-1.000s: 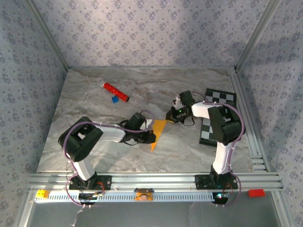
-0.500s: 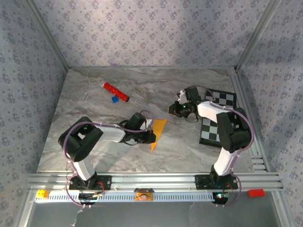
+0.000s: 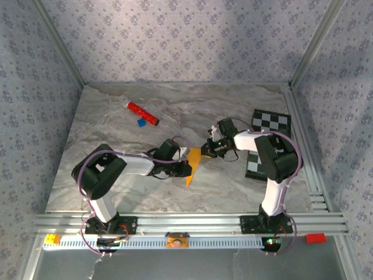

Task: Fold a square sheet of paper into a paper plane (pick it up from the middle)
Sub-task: Fold the wing for the fifth time at the center of the table.

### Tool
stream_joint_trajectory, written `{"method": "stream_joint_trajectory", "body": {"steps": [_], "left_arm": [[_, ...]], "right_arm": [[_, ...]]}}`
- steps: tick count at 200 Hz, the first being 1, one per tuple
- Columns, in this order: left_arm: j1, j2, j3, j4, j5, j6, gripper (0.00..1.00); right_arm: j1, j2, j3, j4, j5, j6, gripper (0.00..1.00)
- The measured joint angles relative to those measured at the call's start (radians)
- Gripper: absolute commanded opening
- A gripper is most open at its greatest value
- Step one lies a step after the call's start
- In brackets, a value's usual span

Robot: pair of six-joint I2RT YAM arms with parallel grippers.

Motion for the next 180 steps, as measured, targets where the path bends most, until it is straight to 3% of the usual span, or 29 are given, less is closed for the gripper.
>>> {"method": "stream_joint_trajectory", "body": {"steps": [65,108,180], "left_arm": [[-0.010,-0.091,0.008,-0.152,-0.071,-0.012,0.04],[-0.013,-0.117,0.105,-0.181,-0.077,-0.035,0.06],[-0.055,0.093,0.288,-0.199,-0.059,-0.040,0.06]], "right_arm": [[0.000,0.002,0.002,-0.009,-0.003,-0.019,0.04],[0.000,0.003,0.005,-0.013,-0.002,-0.019,0.04],[0.002,0.004,0.006,-0.016,0.000,-0.019,0.03]]}}
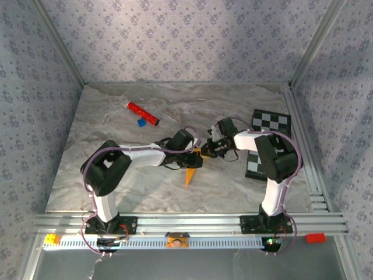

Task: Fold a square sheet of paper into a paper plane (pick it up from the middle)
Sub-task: Fold the wing for the fifth time at the center of the table.

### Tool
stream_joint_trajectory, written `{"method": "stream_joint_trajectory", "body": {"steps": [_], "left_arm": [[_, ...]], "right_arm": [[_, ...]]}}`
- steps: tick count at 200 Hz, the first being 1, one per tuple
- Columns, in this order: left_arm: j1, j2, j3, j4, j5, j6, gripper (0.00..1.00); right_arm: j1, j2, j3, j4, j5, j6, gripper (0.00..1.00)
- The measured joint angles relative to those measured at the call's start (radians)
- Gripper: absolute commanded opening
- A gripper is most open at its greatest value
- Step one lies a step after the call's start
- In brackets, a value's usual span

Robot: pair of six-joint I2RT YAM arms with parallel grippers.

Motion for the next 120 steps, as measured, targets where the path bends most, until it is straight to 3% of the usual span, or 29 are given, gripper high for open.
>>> {"method": "stream_joint_trajectory", "body": {"steps": [40,120], "left_arm": [[-0.008,0.031,-0.012,-0.046,-0.024,-0.001,0.05],[-0.033,-0.057,-0.169,0.076,-0.047,-0.031,0.07]], "right_arm": [[0.001,0.000,0.000,0.000,0.001,0.000,0.03],[0.001,0.002,0.002,-0.002,0.001,0.000,0.02]]}}
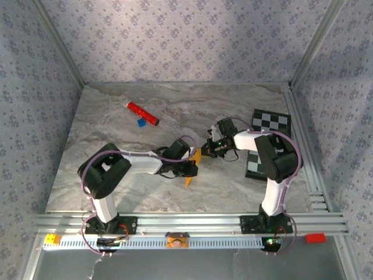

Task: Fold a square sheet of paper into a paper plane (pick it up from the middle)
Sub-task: Fold the wing for the fifth time at the center of the table.

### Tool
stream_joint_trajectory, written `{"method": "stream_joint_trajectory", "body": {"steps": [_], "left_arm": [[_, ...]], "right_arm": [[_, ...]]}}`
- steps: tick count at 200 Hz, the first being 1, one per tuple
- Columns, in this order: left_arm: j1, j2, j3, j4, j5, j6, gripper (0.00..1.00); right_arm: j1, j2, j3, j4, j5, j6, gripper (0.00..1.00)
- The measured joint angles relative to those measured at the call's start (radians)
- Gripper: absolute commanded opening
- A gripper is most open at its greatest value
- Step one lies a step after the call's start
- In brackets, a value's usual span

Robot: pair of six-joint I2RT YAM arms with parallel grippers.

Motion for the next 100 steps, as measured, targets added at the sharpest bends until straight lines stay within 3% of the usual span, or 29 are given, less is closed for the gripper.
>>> {"method": "stream_joint_trajectory", "body": {"steps": [77,100], "left_arm": [[-0.017,-0.099,-0.117,0.007,-0.007,-0.014,0.06],[-0.026,-0.137,-0.158,0.006,-0.008,-0.020,0.00]], "right_arm": [[0.002,0.000,0.000,-0.001,-0.001,0.000,0.02],[0.003,0.000,0.000,-0.001,0.000,0.000,0.02]]}}
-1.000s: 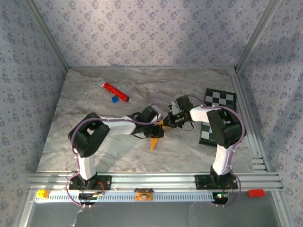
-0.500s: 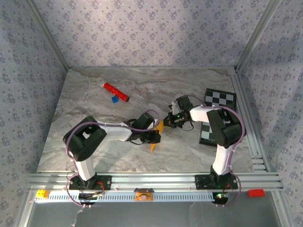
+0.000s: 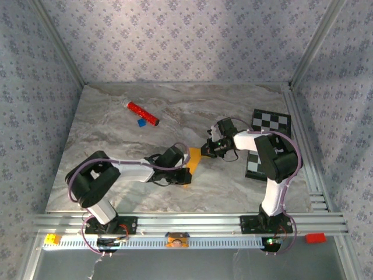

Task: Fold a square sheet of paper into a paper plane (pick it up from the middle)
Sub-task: Fold the wing for the fifth time at the center of the table.

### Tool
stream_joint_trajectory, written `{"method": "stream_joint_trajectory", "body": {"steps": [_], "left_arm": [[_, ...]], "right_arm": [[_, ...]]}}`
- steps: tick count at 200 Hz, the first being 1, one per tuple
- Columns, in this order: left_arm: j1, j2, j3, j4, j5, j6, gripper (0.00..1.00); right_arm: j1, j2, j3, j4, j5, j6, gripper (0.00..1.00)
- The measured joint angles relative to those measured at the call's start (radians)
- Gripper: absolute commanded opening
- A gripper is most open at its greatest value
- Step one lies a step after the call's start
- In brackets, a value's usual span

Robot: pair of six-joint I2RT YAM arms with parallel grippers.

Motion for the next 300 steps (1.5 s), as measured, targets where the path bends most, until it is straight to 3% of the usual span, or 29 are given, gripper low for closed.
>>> {"method": "stream_joint_trajectory", "body": {"steps": [85,153,195,250,300], "left_arm": [[-0.012,-0.145,-0.019,-0.057,-0.035,-0.034,0.00],[0.053,0.072,0.206,-0.032,-0.064,-0.032,0.00],[0.051,0.125,0.174,-0.044,-0.070,-0.034,0.00],[0.034,0.124,0.110,0.093,-0.070,-0.078,0.00],[0.026,0.124,0.103,0.112,-0.078,-0.085,0.00]], "right_arm": [[0.005,0.000,0.005,-0.008,0.006,0.000,0.02],[0.005,0.000,0.005,-0.008,0.005,0.001,0.03],[0.007,0.000,0.013,-0.016,0.008,0.001,0.05],[0.014,-0.026,0.030,-0.035,0.054,-0.008,0.08],[0.024,-0.056,0.034,-0.015,0.023,-0.013,0.08]]}}
